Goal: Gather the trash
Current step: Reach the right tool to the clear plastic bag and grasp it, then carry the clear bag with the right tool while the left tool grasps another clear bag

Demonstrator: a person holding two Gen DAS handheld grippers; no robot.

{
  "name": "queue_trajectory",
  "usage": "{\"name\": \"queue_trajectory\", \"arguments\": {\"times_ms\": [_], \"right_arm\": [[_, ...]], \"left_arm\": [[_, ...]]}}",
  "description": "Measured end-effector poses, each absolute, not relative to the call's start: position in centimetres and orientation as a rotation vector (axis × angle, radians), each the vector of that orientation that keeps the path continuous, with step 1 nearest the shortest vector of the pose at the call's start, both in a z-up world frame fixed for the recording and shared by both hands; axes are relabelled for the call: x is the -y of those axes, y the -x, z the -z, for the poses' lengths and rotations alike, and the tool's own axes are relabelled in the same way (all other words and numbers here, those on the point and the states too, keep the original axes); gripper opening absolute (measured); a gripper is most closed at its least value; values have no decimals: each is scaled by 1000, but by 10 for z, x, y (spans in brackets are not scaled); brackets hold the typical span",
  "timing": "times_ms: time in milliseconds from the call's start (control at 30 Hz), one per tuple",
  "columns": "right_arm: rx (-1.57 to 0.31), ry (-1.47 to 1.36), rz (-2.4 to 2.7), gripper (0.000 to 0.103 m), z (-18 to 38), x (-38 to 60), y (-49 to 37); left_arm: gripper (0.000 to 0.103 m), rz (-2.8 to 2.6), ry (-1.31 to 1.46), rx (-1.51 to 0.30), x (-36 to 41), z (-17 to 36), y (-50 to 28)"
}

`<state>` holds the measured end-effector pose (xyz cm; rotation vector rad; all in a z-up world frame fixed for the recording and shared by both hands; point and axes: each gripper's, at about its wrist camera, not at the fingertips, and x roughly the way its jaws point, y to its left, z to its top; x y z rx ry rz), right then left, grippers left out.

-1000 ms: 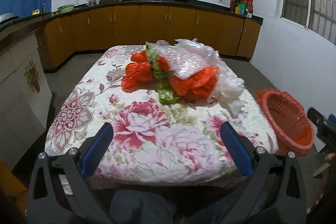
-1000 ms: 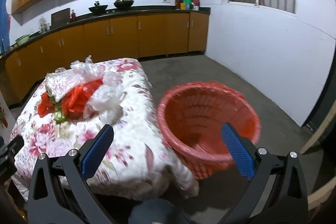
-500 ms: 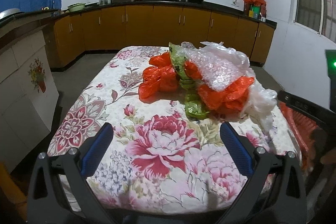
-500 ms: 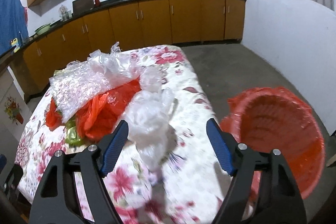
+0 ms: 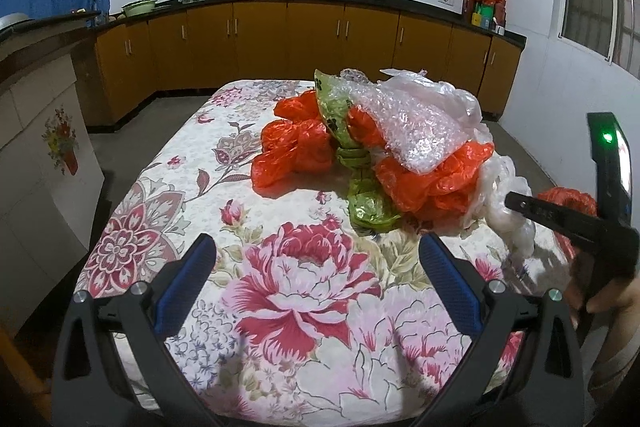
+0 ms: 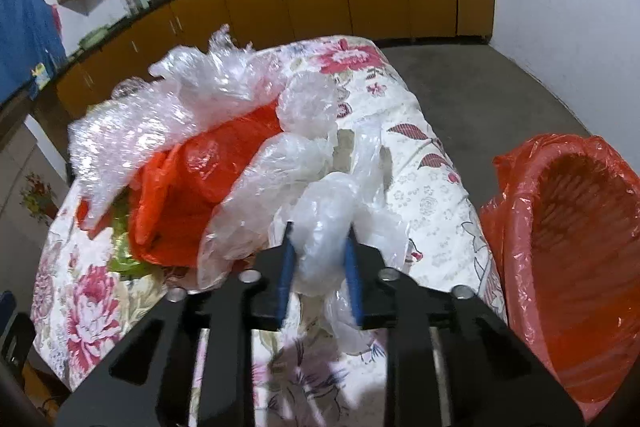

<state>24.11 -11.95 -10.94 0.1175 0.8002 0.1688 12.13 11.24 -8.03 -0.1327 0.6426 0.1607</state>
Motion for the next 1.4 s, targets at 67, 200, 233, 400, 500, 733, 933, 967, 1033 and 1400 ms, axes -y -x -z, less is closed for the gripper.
{"name": "queue_trajectory", "arguments": {"times_ms": [67, 200, 233, 400, 500, 733, 933, 967, 1033, 1400], "right_arm": [[-774, -122, -176, 18, 103, 125, -230], [-736, -120, -177, 16, 90, 135, -214], [-726, -118, -176, 16, 86, 137, -208], [-702, -105, -163, 16, 77, 148, -196], [-688, -105, -149, 16, 73, 158, -193], [-680, -123, -110, 16, 70, 180, -191], [-703, -135, -103, 16, 81, 190, -198], [-707, -137, -102, 16, 83, 191, -199], [-714, -144, -100, 16, 86, 194, -201], [-705, -197, -79, 16, 84, 212, -192]], "left_arm": [[97, -152, 141, -640, -112, 79, -123], [93, -121, 147, -629, -106, 74, -129], [90, -112, 148, -626, -104, 72, -131], [83, -63, 153, -611, -92, 59, -150], [83, -30, 148, -580, -82, 40, -171], [83, -9, 110, -554, -45, 5, -252], [80, -35, 88, -715, -13, 28, -322], [76, -34, 86, -734, -9, 33, -326], [67, -44, 62, -763, -3, 44, -332], [16, 61, 91, -720, -18, 51, -305]]}}
